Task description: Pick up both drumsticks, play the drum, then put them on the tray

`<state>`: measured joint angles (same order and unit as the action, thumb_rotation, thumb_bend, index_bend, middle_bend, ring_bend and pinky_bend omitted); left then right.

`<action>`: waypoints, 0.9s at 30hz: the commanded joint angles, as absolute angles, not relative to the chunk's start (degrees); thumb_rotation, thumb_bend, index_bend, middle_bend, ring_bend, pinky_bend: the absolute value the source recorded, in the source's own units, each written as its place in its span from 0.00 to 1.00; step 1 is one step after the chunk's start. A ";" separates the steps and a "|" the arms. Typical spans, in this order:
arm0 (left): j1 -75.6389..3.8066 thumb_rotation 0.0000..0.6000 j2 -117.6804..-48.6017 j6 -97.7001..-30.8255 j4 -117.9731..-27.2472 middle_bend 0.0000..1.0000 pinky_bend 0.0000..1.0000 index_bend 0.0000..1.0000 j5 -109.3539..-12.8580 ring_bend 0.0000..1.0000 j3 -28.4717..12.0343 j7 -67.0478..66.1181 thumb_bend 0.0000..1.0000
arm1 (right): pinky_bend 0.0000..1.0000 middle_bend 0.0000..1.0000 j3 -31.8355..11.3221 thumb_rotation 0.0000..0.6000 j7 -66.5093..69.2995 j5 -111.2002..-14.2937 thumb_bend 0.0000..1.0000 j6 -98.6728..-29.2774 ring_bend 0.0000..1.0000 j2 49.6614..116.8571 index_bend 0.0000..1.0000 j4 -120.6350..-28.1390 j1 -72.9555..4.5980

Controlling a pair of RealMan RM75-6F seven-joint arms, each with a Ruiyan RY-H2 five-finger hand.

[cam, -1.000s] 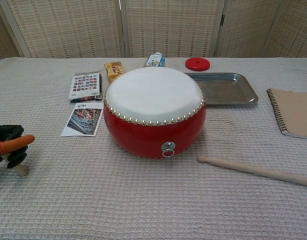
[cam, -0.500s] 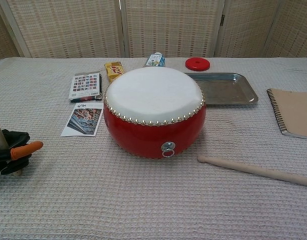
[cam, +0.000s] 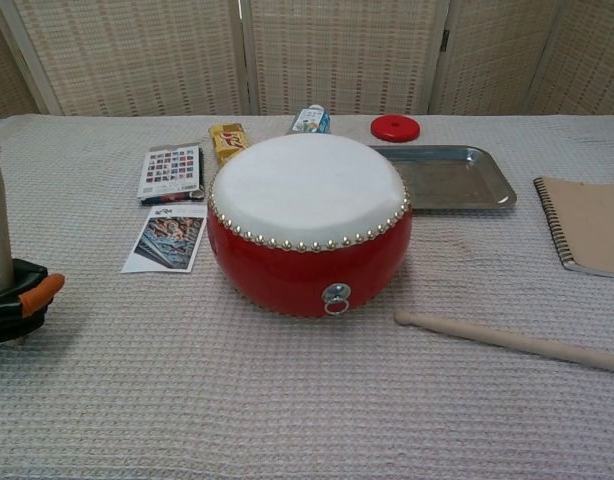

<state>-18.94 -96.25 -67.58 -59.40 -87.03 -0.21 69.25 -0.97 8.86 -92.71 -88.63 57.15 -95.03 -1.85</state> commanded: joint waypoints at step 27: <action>-16.55 1.00 -78.17 -80.50 -77.72 1.00 1.00 1.00 -88.48 1.00 -2.92 15.30 0.64 | 0.15 0.25 -4.32 1.00 -16.05 -76.49 0.22 -62.48 0.05 81.49 0.45 -96.81 -18.72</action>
